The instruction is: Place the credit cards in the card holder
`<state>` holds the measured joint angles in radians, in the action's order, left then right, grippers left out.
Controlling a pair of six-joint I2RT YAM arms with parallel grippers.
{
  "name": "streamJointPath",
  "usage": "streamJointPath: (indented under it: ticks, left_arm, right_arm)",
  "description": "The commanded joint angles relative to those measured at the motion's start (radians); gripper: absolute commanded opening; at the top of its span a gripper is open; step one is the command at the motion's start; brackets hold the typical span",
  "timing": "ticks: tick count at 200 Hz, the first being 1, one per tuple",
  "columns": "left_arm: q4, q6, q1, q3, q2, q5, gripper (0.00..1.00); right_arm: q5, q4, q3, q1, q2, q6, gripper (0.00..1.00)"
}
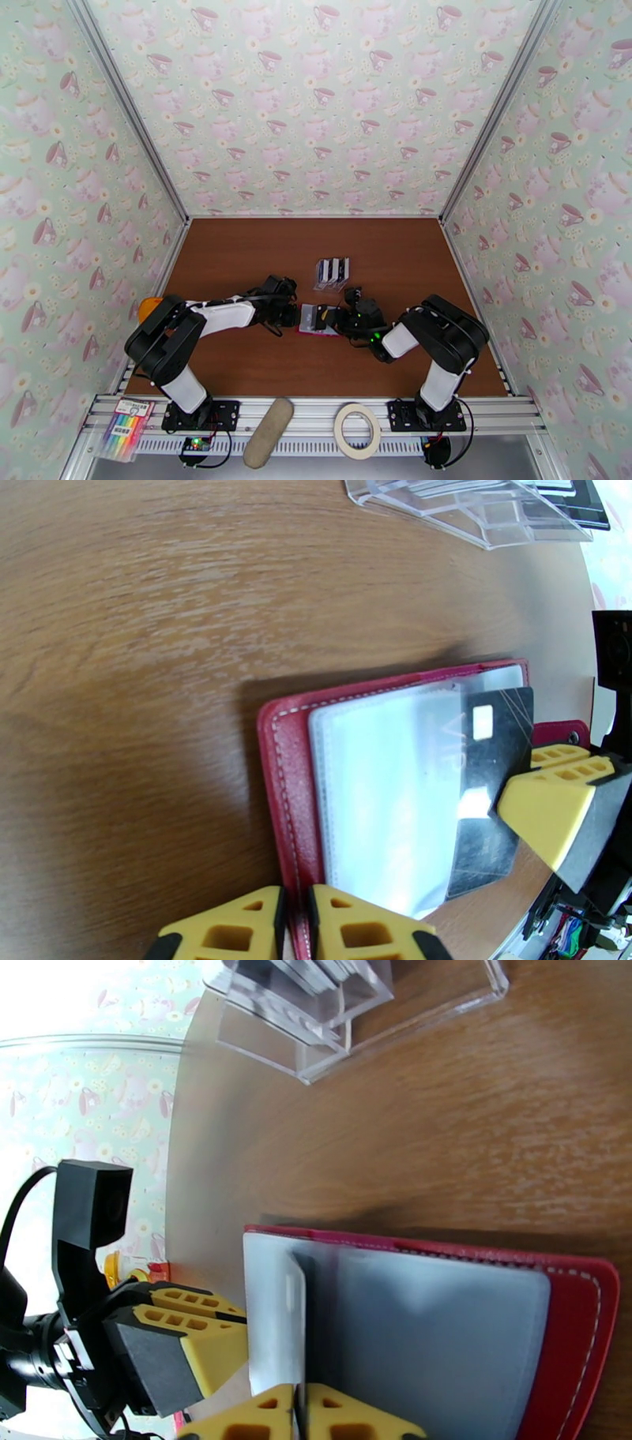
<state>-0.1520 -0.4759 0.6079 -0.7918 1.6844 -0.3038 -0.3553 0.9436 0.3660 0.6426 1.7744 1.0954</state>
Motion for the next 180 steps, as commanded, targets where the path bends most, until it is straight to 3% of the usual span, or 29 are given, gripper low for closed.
streamJointPath:
  ticks: [1,53,132,180]
  left_arm:
    - [-0.072,-0.015,0.024,0.036,0.024,-0.008,0.16]
    - [-0.073,-0.016,0.023,0.034,0.016,-0.015,0.17]
    - [-0.076,-0.021,0.025,0.032,0.008,-0.027,0.17]
    - [-0.068,-0.026,0.029,0.03,0.009,-0.036,0.17]
  right_arm:
    - [0.012,-0.128,0.014,0.009,-0.025,-0.022,0.22]
    - [0.048,-0.3,0.049,0.013,-0.112,-0.067,0.33]
    - [0.075,-0.422,0.082,0.017,-0.173,-0.099,0.35]
    - [0.134,-0.65,0.164,0.025,-0.228,-0.156,0.38]
